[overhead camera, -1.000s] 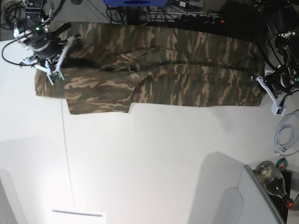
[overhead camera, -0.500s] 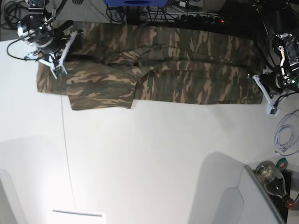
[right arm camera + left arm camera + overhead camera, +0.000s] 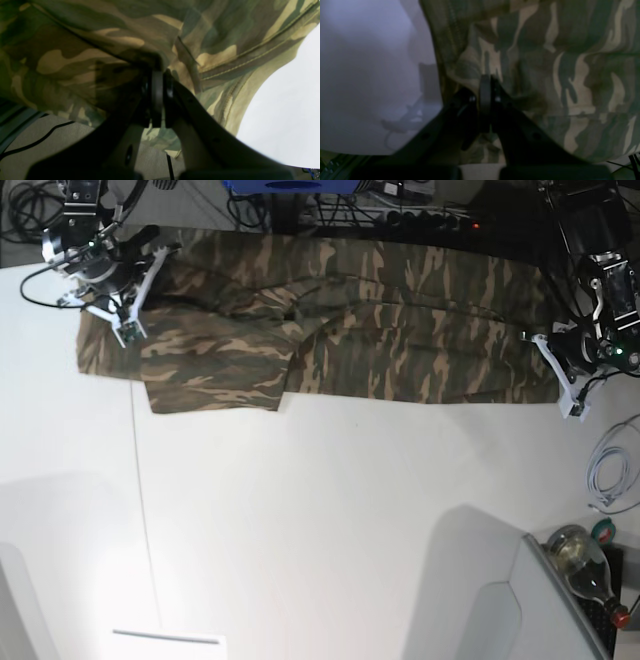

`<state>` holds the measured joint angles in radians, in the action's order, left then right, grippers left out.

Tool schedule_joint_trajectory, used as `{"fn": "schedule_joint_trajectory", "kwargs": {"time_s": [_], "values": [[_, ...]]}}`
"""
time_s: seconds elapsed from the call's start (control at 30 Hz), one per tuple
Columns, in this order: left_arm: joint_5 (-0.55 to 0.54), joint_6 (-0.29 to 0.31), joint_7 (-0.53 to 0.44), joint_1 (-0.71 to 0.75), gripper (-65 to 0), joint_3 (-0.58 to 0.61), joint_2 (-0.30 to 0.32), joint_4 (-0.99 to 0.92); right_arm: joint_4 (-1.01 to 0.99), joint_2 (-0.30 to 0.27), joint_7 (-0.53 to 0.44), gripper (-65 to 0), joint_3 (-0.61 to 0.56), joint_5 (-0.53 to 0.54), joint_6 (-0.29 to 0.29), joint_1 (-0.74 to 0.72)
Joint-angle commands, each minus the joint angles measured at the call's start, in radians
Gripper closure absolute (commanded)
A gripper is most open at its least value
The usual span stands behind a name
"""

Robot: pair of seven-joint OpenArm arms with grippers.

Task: Layout the t-shirt on the table in an organized manner, then fold the t-shirt properly
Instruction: 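Release the fabric and reposition both grippers along the folded edge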

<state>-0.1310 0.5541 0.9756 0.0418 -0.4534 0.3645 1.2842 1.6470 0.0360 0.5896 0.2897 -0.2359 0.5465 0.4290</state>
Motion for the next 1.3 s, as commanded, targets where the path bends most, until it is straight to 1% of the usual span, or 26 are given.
{"fn": "schedule_joint_trajectory", "kwargs": {"time_s": [0.0,0.17,0.23,0.27,0.33,0.4,0.47,0.5,0.53,0.6,0.67,0.8,0.87,0.9,0.93,0.97,1.03,1.07,1.1,1.2,1.27], "values": [[0.0,0.001,-0.011,-0.01,0.0,-0.003,0.02,0.012,0.014,-0.005,-0.004,-3.2,0.003,0.003,-0.01,-0.009],[0.001,0.001,-0.007,-0.012,0.0,-0.003,0.021,0.013,0.019,-0.002,-0.003,-18.2,0.004,0.003,-0.01,-0.009],[0.001,0.001,-0.007,-0.01,0.0,-0.008,0.021,0.015,0.023,0.003,-0.003,-26.4,0.021,0.003,-0.01,-0.009],[0.001,0.001,-0.007,-0.01,-8.2,-0.011,0.021,0.015,0.025,0.005,-0.003,-31.2,0.036,0.003,-0.01,-0.009],[0.0,0.001,-0.007,-0.012,-24.5,-0.015,0.023,0.015,0.038,0.005,-0.003,-38.0,0.059,0.003,-0.01,-0.009],[0.0,0.001,-0.007,-0.012,-37.4,-0.015,0.037,0.015,0.081,0.009,-0.003,-39.5,0.081,0.003,-0.01,-0.002],[-0.003,0.001,-0.007,-0.013,-44.1,-0.023,0.044,0.016,0.134,0.034,-0.001,-39.5,0.104,0.003,-0.01,0.017],[-0.003,0.001,-0.007,-0.013,-46.1,-0.055,0.047,0.024,0.167,0.043,-0.001,-39.5,0.11,0.003,-0.006,0.026],[-0.005,0.001,-0.005,-0.013,-46.7,-0.103,0.047,0.044,0.197,0.048,-0.001,-39.6,0.112,0.003,-0.004,0.034],[-0.002,0.001,-0.004,-0.01,-46.6,-0.192,0.043,0.108,0.239,0.054,-0.001,-39.8,0.116,0.003,-0.004,0.046],[-0.003,0.001,-0.004,-0.001,-46.6,-0.249,0.043,0.173,0.259,0.055,-0.001,-39.8,0.119,0.003,-0.006,0.044],[-0.012,0.001,-0.002,0.042,-46.2,-0.261,0.038,0.272,0.267,0.055,-0.001,-39.8,0.119,0.003,-0.01,0.04],[-0.032,0.001,-0.002,0.06,-44.8,-0.258,0.003,0.291,0.262,0.055,-0.001,-39.2,0.113,0.005,-0.01,0.037],[-0.046,0.002,-0.004,0.069,-40.6,-0.256,-0.019,0.291,0.255,0.055,-0.003,-36.8,0.112,0.007,-0.01,0.023],[-0.054,0.002,-0.004,0.071,-33.2,-0.239,-0.043,0.291,0.235,0.055,-0.003,-32.0,0.112,0.007,-0.004,0.006],[-0.054,0.002,-0.004,0.077,-24.7,-0.219,-0.066,0.291,0.212,0.055,-0.003,-25.8,0.112,0.007,-0.004,-0.009],[-0.034,0.002,-0.01,0.106,0.0,-0.176,-0.115,0.291,0.144,0.054,-0.003,-9.8,0.119,0.007,-0.004,-0.052],[-0.019,0.001,-0.013,0.111,0.0,-0.163,-0.135,0.291,0.114,0.048,-0.003,-3.3,0.119,0.007,-0.004,-0.066],[0.004,0.001,-0.013,0.111,0.0,-0.157,-0.155,0.291,0.078,0.045,-0.003,0.0,0.119,0.007,-0.004,-0.083],[0.103,0.001,-0.017,0.108,0.0,-0.149,-0.201,0.289,-0.02,0.025,-0.003,-1.7,0.119,0.007,-0.004,-0.126],[0.176,-0.001,-0.065,0.091,0.0,-0.147,-0.23,0.266,-0.092,0.014,-0.003,-0.2,0.119,0.007,-0.004,-0.163]]}}
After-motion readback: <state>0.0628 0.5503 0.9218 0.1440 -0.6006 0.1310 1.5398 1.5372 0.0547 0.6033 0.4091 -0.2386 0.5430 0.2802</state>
